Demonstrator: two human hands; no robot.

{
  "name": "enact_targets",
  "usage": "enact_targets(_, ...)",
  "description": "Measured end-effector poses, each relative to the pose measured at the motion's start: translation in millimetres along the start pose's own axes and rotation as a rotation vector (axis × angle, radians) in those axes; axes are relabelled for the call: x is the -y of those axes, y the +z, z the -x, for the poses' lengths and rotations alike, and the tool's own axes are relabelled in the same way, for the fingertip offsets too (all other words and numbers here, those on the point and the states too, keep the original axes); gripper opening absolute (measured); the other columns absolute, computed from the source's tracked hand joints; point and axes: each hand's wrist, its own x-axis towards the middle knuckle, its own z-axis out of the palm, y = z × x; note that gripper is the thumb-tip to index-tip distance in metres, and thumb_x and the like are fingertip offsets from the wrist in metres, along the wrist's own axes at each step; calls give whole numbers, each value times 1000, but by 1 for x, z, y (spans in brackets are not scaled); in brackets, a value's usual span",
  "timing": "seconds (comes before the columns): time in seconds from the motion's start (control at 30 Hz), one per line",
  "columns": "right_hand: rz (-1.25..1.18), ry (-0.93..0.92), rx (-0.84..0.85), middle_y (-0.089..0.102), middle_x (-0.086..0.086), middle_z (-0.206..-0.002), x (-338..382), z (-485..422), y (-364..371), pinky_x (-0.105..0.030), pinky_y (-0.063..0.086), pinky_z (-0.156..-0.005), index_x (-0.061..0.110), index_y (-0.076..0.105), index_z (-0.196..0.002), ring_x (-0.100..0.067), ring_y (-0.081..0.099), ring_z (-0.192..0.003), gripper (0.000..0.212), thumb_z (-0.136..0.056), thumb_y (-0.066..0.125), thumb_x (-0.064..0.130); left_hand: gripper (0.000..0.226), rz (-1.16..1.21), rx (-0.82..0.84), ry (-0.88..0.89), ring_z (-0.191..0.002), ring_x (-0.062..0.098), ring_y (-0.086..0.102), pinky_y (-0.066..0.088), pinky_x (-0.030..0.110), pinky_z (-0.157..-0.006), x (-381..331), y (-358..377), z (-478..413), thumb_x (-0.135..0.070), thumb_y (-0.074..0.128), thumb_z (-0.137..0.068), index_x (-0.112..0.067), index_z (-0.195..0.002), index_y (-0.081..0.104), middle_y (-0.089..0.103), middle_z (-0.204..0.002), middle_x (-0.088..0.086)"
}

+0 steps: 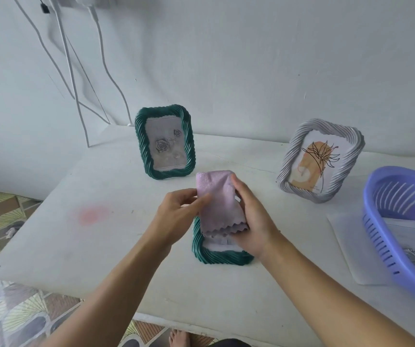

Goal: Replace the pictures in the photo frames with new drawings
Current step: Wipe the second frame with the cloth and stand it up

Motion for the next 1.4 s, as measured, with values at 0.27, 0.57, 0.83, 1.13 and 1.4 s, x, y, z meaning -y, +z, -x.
enact_targets(0.27,308,-201,-24,71,-20,-106,-14,-27,53,-58,56,-76,15,67,-108,-42,69,-91,22,-97,60,32,23,122,-79,16,-74,9,69,42,7,-57,7,-49,11,-22,53,-103,-19,-113,73,78,-96,3)
enact_targets(0.57,331,-155,124,74,-10,-109,-36,-66,94,-43,58,-88,15,60,-121,-26,71,-103,28,-94,66,14,29,118,-17,-61,-85,27,68,46,34,-73,26,-125,15,-35,52,-101,-22,-122,67,76,-103,15)
enact_targets(0.83,808,-129,-41,72,-6,-97,-68,-93,95,-39,62,-72,26,52,-111,-22,70,-87,31,-88,73,22,30,-123,-121,-239,-72,9,71,52,23,-67,76,-157,6,-25,72,-91,-25,-120,66,78,-85,1)
enact_targets(1.13,1650,-662,4,58,2,-111,-76,-100,80,-40,48,-86,23,56,-120,-23,51,-104,41,-84,73,30,56,-745,-136,193,-78,4,59,48,24,-72,111,-162,-1,-36,75,-87,-38,-138,52,60,-103,-14)
enact_targets(1.4,1744,-811,-3,58,8,-116,-86,-95,71,-46,44,-87,24,67,-104,-21,52,-109,18,-91,63,36,48,-933,-219,340,-99,15,58,39,39,-79,130,-154,2,-34,67,-94,-38,-140,53,59,-121,-12)
